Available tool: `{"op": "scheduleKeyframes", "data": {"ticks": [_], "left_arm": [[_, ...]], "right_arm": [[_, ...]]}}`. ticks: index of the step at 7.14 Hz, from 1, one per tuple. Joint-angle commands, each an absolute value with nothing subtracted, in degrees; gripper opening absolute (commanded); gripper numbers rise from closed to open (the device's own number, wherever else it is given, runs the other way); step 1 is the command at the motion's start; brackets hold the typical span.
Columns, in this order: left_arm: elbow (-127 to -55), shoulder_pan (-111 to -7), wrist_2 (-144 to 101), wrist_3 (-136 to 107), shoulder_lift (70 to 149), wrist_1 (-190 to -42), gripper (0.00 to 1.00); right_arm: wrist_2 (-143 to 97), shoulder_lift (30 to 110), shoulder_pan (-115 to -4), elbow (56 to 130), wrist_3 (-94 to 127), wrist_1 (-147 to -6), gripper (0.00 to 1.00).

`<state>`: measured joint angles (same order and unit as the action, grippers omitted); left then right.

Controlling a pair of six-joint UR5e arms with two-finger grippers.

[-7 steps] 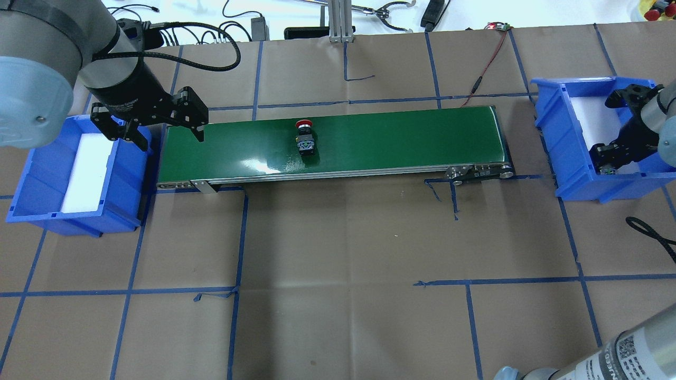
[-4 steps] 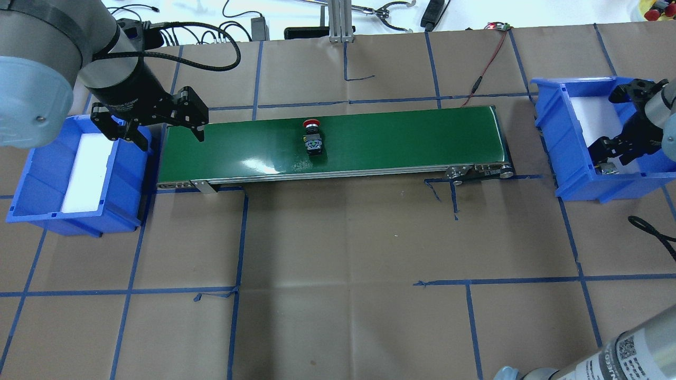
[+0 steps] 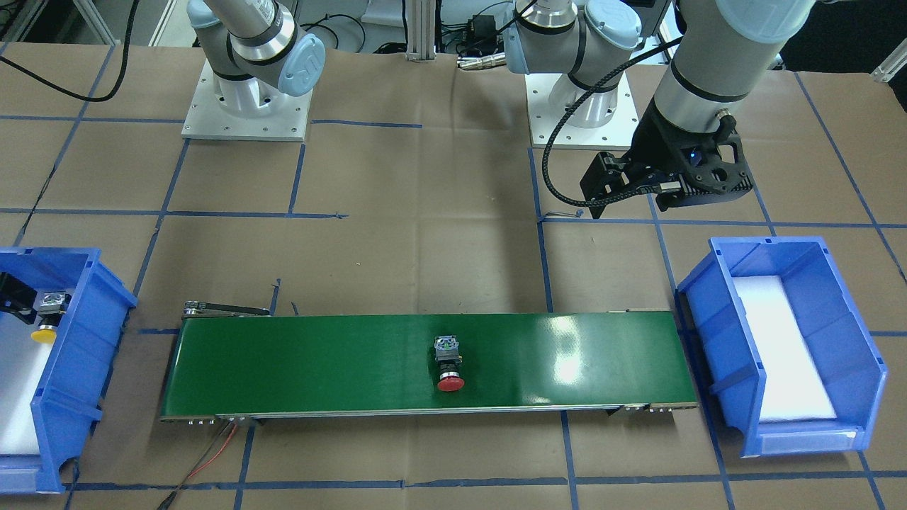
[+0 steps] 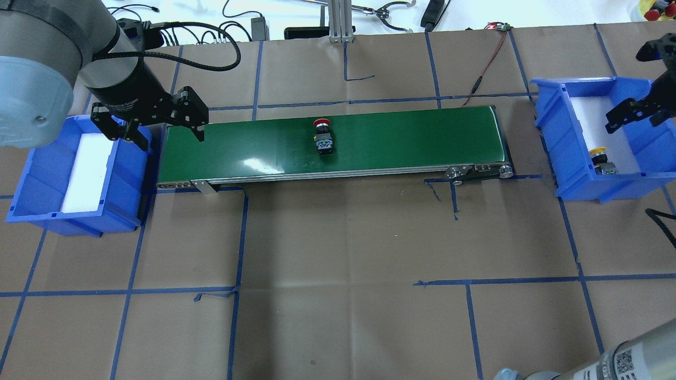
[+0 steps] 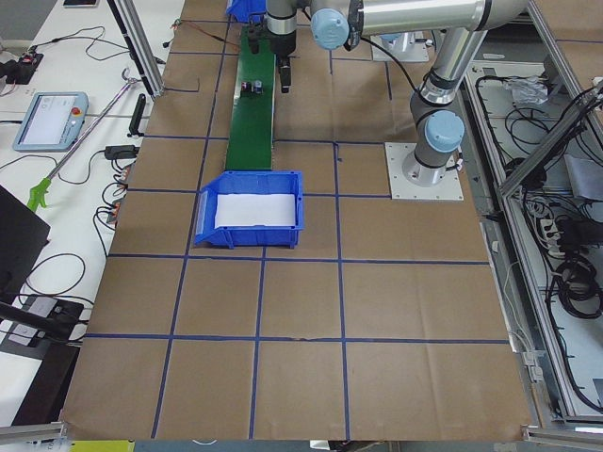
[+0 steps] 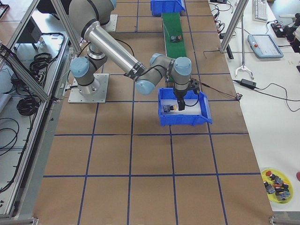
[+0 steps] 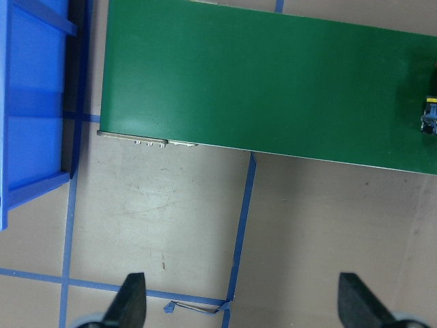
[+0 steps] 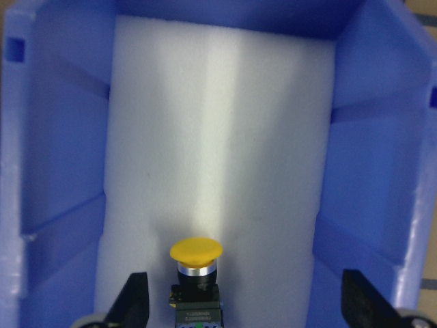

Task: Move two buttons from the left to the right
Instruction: 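Open the right gripper to set the yellow button in the bin, then move the right gripper back over the belt and grasp the red button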

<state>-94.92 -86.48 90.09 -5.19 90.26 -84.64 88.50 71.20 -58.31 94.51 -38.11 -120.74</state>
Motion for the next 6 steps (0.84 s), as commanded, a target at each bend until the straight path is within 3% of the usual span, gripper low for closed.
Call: {"op": "scheduleKeyframes", "data": {"ticks": [1, 6], "left_arm": [[-94.92, -86.48, 90.09, -5.19, 90.26, -84.64, 1.0], [-94.92, -86.48, 90.09, -5.19, 90.35, -84.64, 1.0]], "right_arm": [[88.42, 73.12, -61.69, 88.62, -36.3, -115.52, 1.0], [88.95, 78.05, -77.15, 86.39, -12.01, -106.97, 1.0]]}}
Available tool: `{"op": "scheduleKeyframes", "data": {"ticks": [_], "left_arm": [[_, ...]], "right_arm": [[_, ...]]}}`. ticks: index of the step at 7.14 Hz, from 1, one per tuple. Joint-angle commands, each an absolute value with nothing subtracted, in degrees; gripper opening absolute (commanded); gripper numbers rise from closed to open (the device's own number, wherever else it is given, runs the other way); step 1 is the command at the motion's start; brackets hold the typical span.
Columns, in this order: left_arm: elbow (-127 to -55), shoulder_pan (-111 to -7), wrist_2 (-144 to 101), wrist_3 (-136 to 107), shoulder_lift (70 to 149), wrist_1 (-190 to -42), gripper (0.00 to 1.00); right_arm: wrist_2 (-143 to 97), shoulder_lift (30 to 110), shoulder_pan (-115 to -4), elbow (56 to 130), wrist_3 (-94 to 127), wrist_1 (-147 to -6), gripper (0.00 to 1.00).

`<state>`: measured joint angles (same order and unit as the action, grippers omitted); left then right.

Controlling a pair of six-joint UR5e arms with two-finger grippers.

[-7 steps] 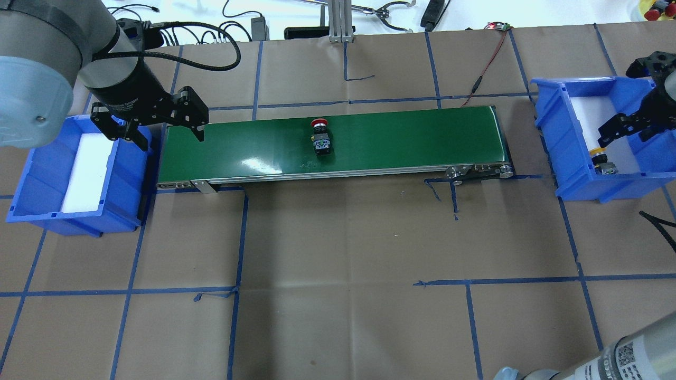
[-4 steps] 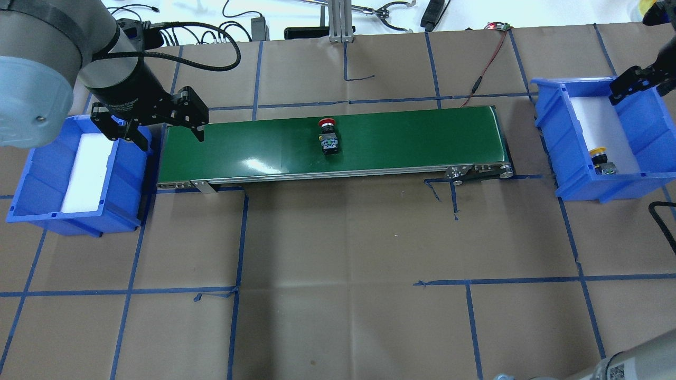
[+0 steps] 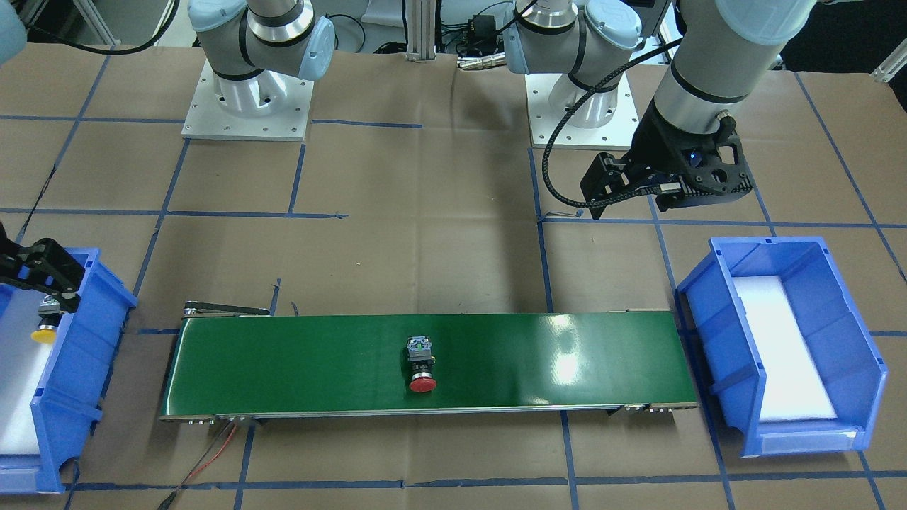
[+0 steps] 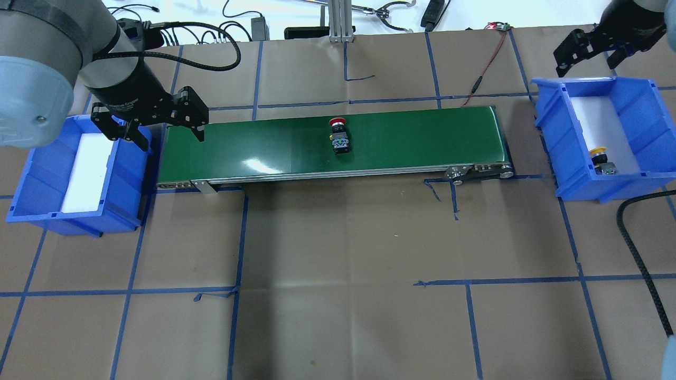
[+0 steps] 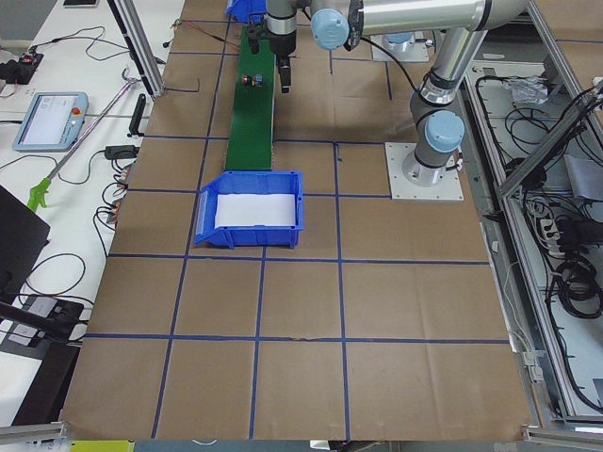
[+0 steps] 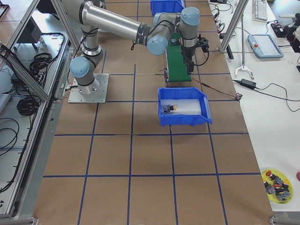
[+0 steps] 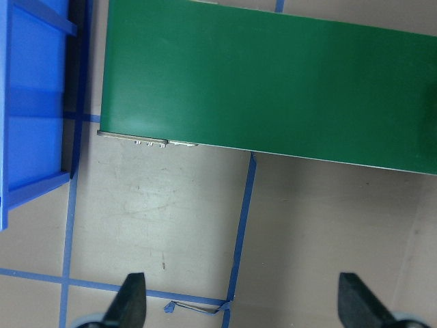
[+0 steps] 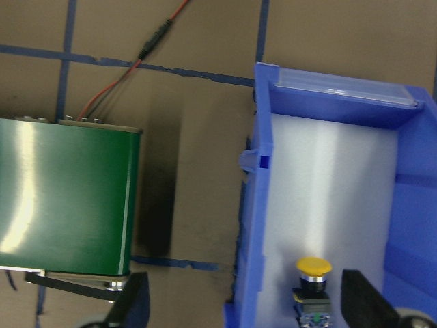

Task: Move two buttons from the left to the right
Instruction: 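Move the right gripper back over the belt and grasp the red button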

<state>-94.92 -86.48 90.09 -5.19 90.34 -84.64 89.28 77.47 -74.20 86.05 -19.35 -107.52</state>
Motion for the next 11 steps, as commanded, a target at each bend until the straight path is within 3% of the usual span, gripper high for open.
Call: {"op": "scheduleKeyframes", "data": {"ticks": [1, 5, 9, 11], "left_arm": [[-94.92, -86.48, 90.09, -5.19, 90.35, -84.64, 1.0], [-94.92, -86.48, 90.09, -5.19, 90.35, -84.64, 1.0], [-94.92, -86.48, 90.17, -5.19, 90.35, -84.64, 1.0], [-94.92, -86.48, 90.18, -5.1, 90.35, -84.64, 1.0]], "right_arm": [[88.77, 78.66, -79.0, 86.4, -10.39, -104.53, 1.0], [89.03, 82.61, -83.14, 88.76, -2.9, -98.35, 1.0], [88.25, 82.7, -83.23, 93.24, 0.33, -99.84, 0.99], [86.67, 82.62, -85.5, 96.84, 0.79, -106.93, 0.99]]}}
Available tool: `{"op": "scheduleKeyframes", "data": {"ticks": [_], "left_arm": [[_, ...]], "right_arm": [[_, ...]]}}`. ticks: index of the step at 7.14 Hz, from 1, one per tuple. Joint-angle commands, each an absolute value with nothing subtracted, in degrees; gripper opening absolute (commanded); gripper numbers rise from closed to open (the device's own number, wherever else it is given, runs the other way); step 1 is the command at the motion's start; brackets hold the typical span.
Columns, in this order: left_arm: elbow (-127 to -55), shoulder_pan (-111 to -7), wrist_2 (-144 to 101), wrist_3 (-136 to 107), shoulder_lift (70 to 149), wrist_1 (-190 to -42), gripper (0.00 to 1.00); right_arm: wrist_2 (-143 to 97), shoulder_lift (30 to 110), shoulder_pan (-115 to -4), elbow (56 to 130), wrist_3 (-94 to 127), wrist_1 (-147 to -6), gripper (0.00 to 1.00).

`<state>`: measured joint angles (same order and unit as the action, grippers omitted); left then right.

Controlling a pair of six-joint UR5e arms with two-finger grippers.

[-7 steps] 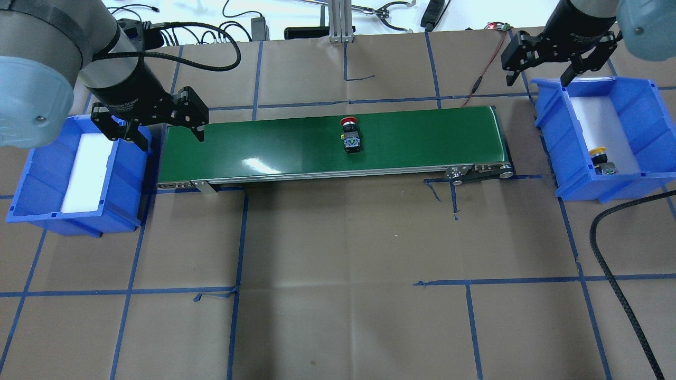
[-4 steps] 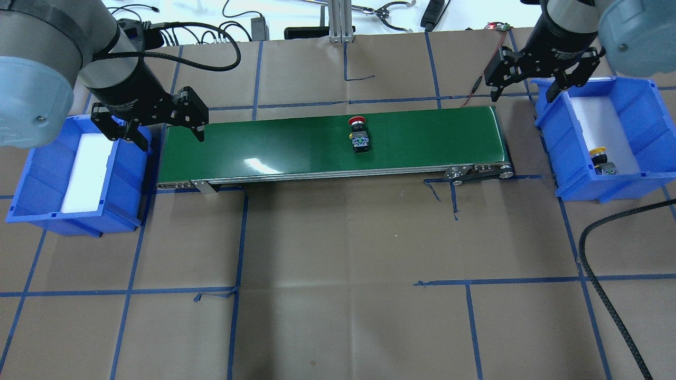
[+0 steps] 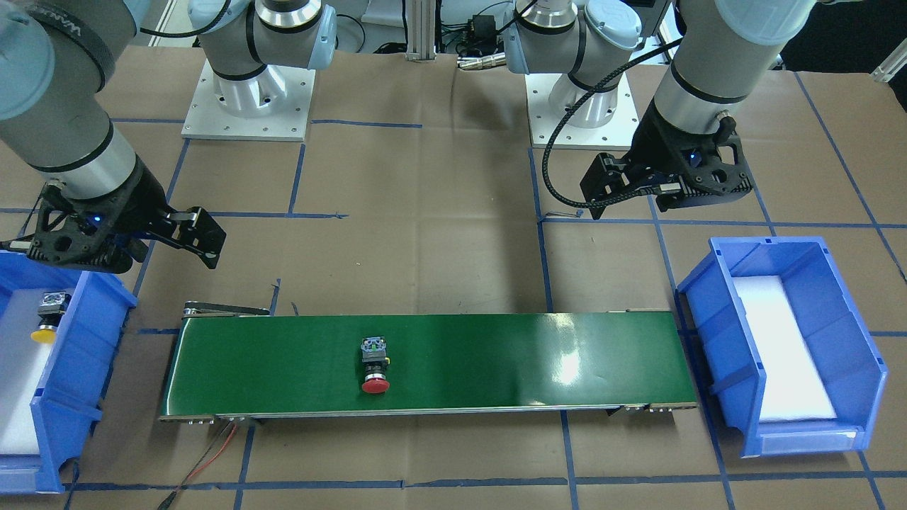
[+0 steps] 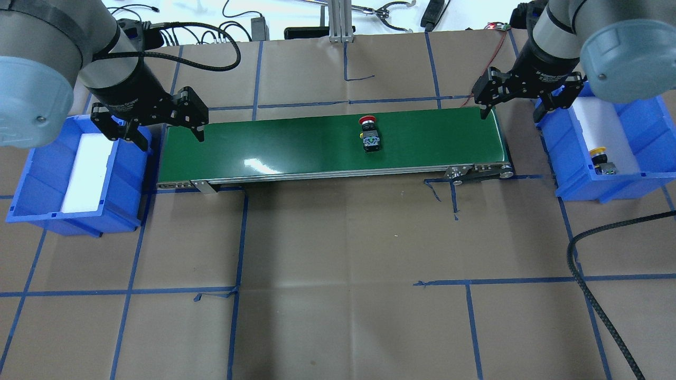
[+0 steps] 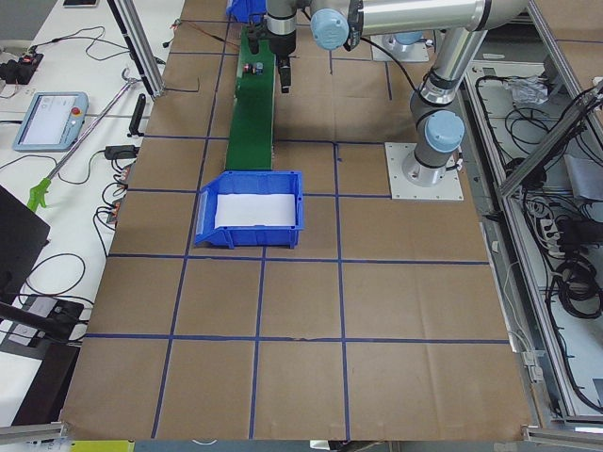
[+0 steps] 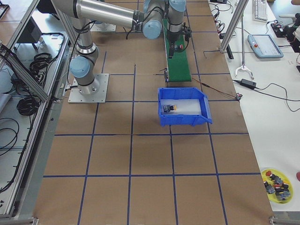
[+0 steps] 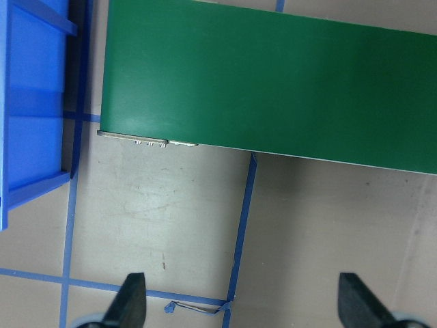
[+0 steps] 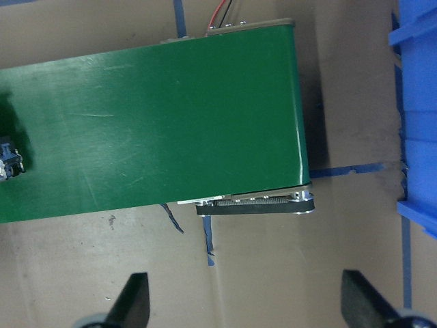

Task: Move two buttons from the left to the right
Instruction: 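Move the right gripper back over the belt and grasp the red button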

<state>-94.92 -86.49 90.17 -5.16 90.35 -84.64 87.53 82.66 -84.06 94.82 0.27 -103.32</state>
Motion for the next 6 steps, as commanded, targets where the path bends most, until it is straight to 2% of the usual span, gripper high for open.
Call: {"op": "scheduleKeyframes", "data": {"ticks": [1, 2, 6], "left_arm": [[-94.92, -86.48, 90.18, -4.84, 90.26, -84.64, 1.0], [-94.92, -86.48, 90.18, -4.83, 90.26, -84.64, 1.0], [-94.92, -86.48, 90.18, -5.1, 90.35, -84.55, 1.0]], "right_arm": [[86.66, 81.66, -87.17, 96.94, 0.09, -110.44, 0.99], [86.57, 80.43, -87.8, 96.68, 0.44, -114.39, 1.0], [81.84, 77.01, -88.59, 95.89, 0.88, -114.61, 0.99]]}}
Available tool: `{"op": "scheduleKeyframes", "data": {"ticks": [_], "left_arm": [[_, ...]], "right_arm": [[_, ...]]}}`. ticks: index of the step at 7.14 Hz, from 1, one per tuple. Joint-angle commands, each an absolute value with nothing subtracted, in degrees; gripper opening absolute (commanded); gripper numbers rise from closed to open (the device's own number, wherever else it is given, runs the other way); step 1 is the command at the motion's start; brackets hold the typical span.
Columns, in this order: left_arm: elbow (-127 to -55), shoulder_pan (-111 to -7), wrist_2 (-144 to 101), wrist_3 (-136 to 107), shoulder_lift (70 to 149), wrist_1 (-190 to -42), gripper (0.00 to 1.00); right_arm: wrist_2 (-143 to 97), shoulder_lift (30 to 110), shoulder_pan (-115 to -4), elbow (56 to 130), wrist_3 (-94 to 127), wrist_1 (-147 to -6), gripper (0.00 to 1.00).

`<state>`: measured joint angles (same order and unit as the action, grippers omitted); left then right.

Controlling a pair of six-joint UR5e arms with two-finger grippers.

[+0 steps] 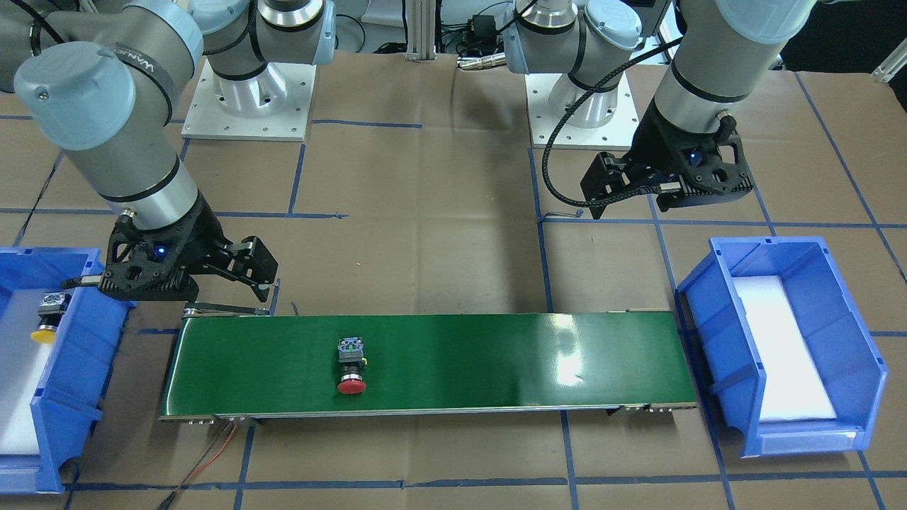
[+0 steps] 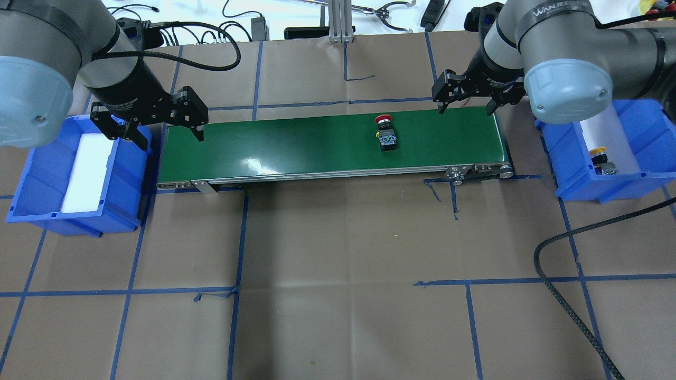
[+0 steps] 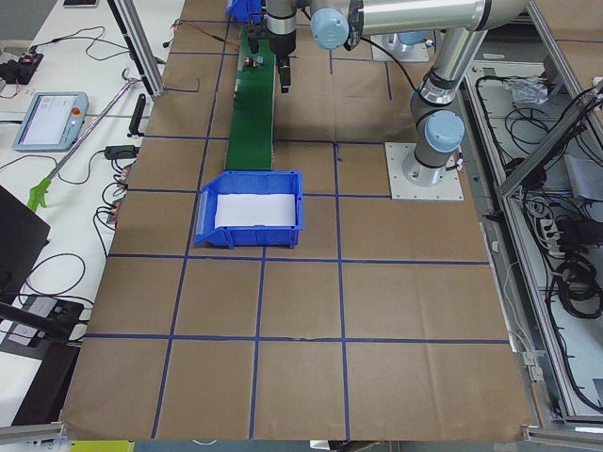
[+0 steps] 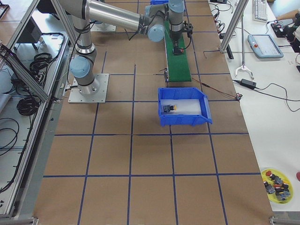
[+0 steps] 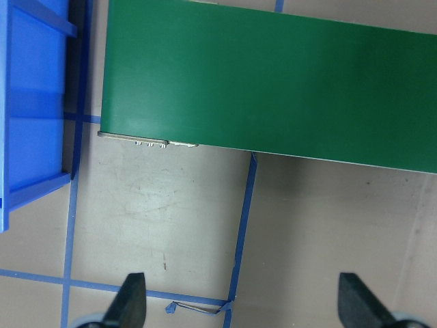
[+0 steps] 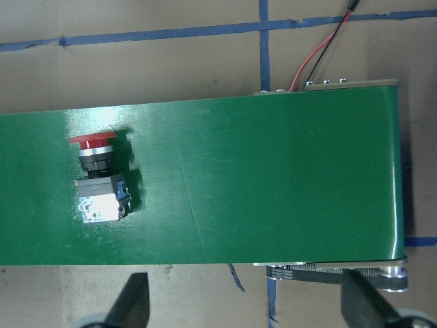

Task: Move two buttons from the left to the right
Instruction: 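Move the right gripper back over the belt and grasp the red button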

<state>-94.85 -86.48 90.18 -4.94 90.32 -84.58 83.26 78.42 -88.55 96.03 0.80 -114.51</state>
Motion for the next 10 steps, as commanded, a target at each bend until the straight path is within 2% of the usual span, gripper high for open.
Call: {"op": "scheduleKeyframes", "data": {"ticks": [1, 9, 10], "left_arm": [[-94.92, -86.48, 90.18, -5.27, 90.35, -84.55, 1.0], [-95.01, -87.1, 89.74, -5.36, 90.17, -83.85, 1.0], [-95.01, -87.1, 89.65, -5.36, 90.26, -83.76, 1.0]], "right_arm": [[81.57, 75.51, -88.68, 95.54, 0.88, -115.57, 0.99], [79.19, 63.73, -92.73, 92.55, 3.25, -120.05, 0.99], [79.54, 63.11, -92.72, 92.72, 3.16, -120.06, 0.96]]}}
